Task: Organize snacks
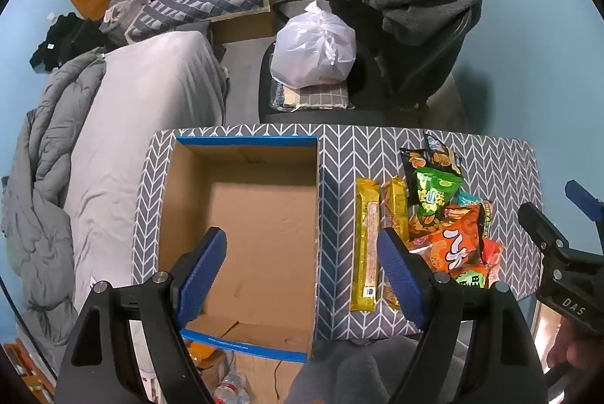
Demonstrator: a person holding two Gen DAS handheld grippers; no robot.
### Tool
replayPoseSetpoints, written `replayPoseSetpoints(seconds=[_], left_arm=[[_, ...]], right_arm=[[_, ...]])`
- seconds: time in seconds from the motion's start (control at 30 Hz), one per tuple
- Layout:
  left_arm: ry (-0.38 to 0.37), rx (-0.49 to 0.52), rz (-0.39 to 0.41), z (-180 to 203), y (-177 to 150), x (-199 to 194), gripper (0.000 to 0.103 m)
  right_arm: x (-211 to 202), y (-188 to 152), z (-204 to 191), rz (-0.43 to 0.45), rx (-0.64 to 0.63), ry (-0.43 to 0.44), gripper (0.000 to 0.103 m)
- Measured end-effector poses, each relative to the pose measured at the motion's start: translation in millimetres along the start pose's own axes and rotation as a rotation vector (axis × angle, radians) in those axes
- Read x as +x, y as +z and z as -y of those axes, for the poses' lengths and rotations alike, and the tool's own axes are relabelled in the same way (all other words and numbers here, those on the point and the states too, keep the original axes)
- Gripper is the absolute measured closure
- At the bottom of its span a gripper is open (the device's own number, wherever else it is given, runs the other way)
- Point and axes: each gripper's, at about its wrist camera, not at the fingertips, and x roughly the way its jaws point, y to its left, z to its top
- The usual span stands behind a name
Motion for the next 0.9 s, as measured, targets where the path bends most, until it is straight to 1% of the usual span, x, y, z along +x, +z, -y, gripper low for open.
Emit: replayPoseSetpoints(seconds=[0.13, 0.27, 0.4, 0.5, 0.9], left_arm=[[-0.003, -0.003, -0.004, 2.4, -0.6, 0.9, 0.020], [-0.021, 0.000, -0.013, 3.5, 0.6, -1.0, 0.020], [-0.014, 0.000, 0.008, 5.8, 1.1, -5.2, 0.020], [-0.027, 0.007, 0.013, -1.2, 0.3, -0.3, 0.020], [-0.021, 0.024, 0.015, 4.6, -0.1, -0.6, 0.020]], right_arm=[[1.1, 0.7, -0.8, -0.007, 0.001, 0.002, 0.002], [2.2, 1.2, -1.8, -0.010, 0.001, 0.003, 0.002], [2.4, 0.4, -1.2, -0.011, 0.000, 0.003, 0.002], [2.6, -0.4, -0.5, -0.014, 0.000, 0.002, 0.002], [3.2, -1.1, -6.8, -0.014, 0.000, 0.003, 0.002]])
